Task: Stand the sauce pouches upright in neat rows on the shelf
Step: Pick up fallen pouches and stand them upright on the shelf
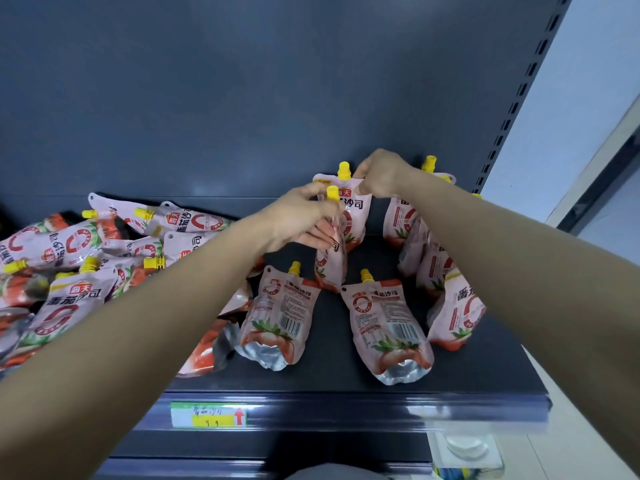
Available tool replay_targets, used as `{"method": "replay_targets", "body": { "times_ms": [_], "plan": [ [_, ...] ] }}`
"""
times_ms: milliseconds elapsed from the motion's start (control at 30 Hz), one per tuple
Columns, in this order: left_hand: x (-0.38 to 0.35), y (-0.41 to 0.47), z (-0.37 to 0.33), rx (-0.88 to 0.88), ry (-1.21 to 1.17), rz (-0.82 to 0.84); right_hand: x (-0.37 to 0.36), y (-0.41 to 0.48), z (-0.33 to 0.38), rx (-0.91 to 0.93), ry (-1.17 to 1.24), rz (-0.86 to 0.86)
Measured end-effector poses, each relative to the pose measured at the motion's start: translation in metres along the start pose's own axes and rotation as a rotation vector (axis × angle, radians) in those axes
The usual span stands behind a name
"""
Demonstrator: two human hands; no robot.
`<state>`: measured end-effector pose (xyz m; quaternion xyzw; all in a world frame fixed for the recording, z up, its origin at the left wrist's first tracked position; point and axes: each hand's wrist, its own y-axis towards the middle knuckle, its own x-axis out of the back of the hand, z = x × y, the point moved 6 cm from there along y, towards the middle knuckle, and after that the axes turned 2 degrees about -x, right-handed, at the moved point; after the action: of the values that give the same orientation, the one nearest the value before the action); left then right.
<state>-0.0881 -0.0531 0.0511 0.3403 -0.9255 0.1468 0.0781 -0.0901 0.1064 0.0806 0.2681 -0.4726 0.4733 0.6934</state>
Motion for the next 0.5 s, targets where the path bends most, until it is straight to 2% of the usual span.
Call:
{"method": "replay_targets", "body": {
  "times_ms": [100,200,300,367,500],
  "plan": [
    [0.009,0.003,-0.006,-0.076,0.113,0.001,0.005,-0.005,-0.002,-0.007,-0.036,-0.023],
    [0.018,0.007,-0.011,-0.188,0.398,-0.021,0.008,-0.008,-0.005,-0.041,-0.045,-0.037],
    [0.023,0.012,-0.013,-0.302,0.63,-0.111,0.005,-0.01,-0.005,-0.03,-0.067,-0.065],
    [0.02,0.015,-0.016,-0.386,0.643,-0.128,0.003,-0.012,-0.006,-0.044,-0.051,-0.081],
    [0.021,0.023,-0.012,-0.352,0.467,-0.189,0.002,-0.01,-0.011,-0.085,-0.028,-0.113]
  ]
}}
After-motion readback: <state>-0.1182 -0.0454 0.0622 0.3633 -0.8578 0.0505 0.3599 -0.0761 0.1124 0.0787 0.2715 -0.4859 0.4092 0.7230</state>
